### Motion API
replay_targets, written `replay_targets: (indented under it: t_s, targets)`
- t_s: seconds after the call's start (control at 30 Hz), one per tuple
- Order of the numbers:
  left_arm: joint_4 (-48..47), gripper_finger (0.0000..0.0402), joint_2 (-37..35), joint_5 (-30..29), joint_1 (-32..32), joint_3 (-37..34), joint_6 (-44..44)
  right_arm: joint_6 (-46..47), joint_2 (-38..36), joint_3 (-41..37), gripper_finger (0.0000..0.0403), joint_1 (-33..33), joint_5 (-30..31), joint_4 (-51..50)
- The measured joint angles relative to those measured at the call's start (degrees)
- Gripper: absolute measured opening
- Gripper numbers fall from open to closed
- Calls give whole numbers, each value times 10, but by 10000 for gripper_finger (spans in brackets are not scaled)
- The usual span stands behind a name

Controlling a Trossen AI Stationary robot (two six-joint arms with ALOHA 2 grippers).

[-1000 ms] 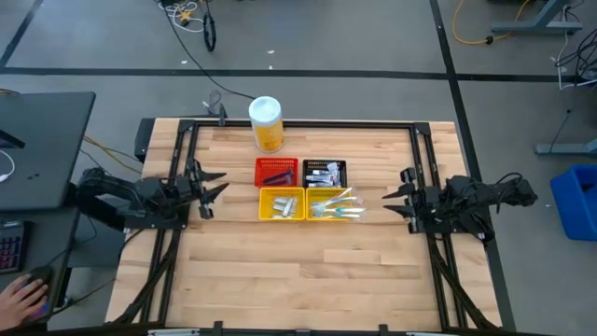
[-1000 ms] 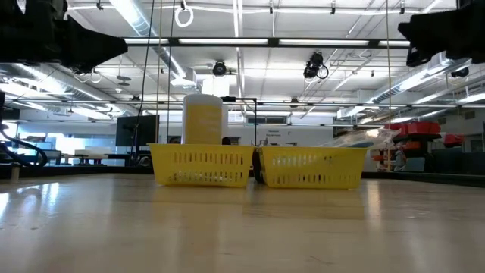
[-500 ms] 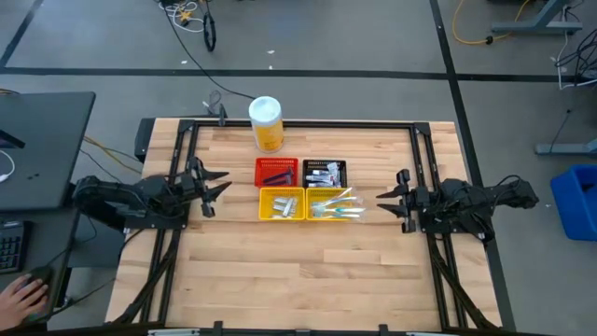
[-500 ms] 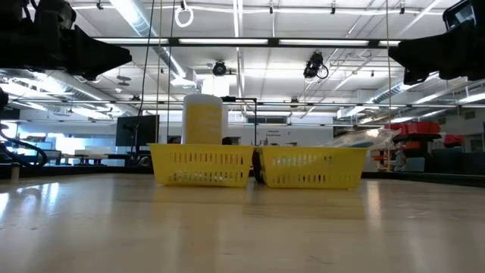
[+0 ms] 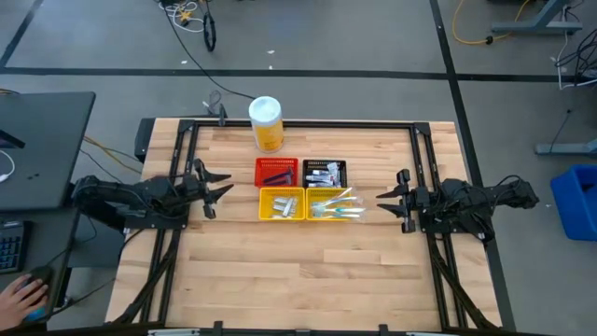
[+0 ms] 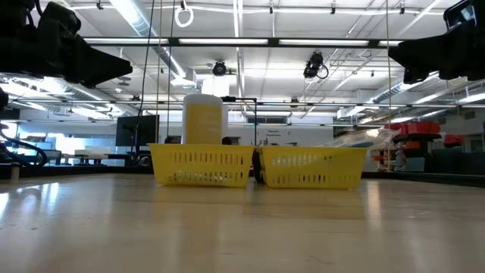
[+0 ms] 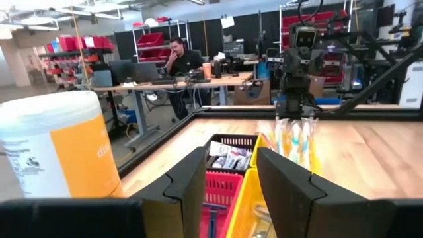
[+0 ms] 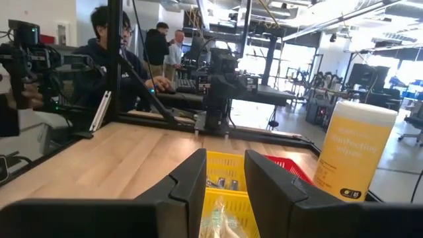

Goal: Pick & Place Travel size toiletries
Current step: Return to Home Position

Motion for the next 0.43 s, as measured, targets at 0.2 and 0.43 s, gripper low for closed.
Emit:
replay_targets:
  t_s: [0.2,0.43]
  targets:
    - [-1,146,0,-2,0,0,-8,0,0,0,111,0,0,0]
    - [0,144,0,-2,0,0,-15,0,0,0,112,0,0,0]
